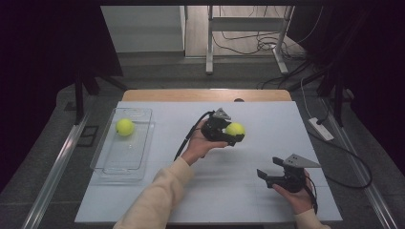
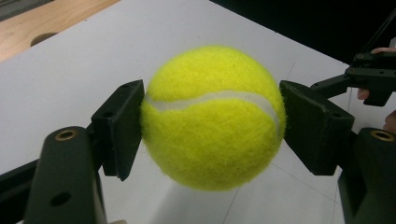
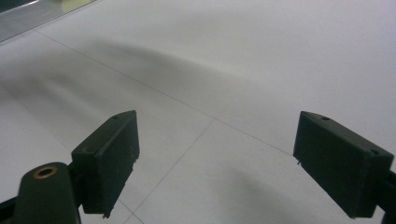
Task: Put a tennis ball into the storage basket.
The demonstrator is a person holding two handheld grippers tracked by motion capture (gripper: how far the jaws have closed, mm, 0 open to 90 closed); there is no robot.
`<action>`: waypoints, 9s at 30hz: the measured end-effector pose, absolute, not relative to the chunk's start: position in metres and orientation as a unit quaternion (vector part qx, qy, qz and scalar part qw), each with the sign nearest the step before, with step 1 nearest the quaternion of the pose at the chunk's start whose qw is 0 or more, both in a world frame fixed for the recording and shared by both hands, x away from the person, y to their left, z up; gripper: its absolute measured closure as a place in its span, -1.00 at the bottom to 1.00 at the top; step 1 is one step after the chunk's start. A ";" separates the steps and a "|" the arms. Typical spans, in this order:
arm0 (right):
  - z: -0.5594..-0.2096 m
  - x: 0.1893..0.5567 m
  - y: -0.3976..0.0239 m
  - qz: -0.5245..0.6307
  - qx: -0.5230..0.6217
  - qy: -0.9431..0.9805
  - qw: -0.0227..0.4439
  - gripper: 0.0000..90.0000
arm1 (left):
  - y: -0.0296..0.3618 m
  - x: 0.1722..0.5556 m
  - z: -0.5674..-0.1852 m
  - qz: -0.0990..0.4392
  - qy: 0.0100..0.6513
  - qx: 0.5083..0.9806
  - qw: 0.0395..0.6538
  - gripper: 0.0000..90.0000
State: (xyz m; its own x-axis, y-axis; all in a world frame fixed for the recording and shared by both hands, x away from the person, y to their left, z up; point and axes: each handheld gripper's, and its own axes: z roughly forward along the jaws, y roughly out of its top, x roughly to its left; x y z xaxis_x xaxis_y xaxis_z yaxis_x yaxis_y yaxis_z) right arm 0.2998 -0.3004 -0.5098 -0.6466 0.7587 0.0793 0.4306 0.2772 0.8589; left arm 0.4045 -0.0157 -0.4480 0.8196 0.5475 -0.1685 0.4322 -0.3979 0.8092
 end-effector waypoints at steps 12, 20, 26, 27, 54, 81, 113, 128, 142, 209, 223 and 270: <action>-0.510 0.300 -0.300 0.466 0.382 0.779 0.177 -0.67 | -0.009 0.402 -0.443 0.069 0.299 0.826 0.473 -0.39; -0.509 0.300 -0.301 0.465 0.383 0.778 0.177 -0.67 | -0.001 0.399 -0.437 0.078 0.301 0.821 0.478 -0.39; -0.509 0.300 -0.300 0.465 0.382 0.778 0.178 -0.67 | 0.003 0.397 -0.433 0.084 0.302 0.818 0.482 -0.39; -0.509 0.300 -0.300 0.465 0.382 0.779 0.178 -0.67 | 0.005 0.396 -0.432 0.085 0.302 0.817 0.483 -0.39; -0.509 0.299 -0.300 0.464 0.383 0.779 0.179 -0.67 | 0.026 0.393 -0.425 0.100 0.317 0.803 0.494 -0.39; -0.509 0.300 -0.301 0.465 0.384 0.777 0.182 -0.67 | 0.055 0.386 -0.424 0.117 0.334 0.790 0.501 -0.39; -0.508 0.299 -0.301 0.466 0.384 0.776 0.183 -0.67 | 0.088 0.377 -0.418 0.140 0.351 0.774 0.508 -0.39; -0.509 0.299 -0.301 0.464 0.385 0.777 0.184 -0.67 | 0.104 0.372 -0.416 0.155 0.362 0.766 0.509 -0.39; -0.508 0.299 -0.301 0.463 0.386 0.777 0.184 -0.67 | 0.119 0.369 -0.419 0.158 0.376 0.757 0.511 -0.39; -0.509 0.299 -0.299 0.462 0.386 0.777 0.185 -0.67 | 0.226 0.341 -0.425 0.216 0.465 0.702 0.495 -0.39; -0.509 0.300 -0.299 0.461 0.386 0.777 0.184 -0.67 | 0.244 0.340 -0.430 0.228 0.486 0.697 0.476 -0.39; -0.508 0.300 -0.298 0.461 0.386 0.777 0.184 -0.67 | 0.295 0.335 -0.444 0.252 0.543 0.682 0.421 -0.39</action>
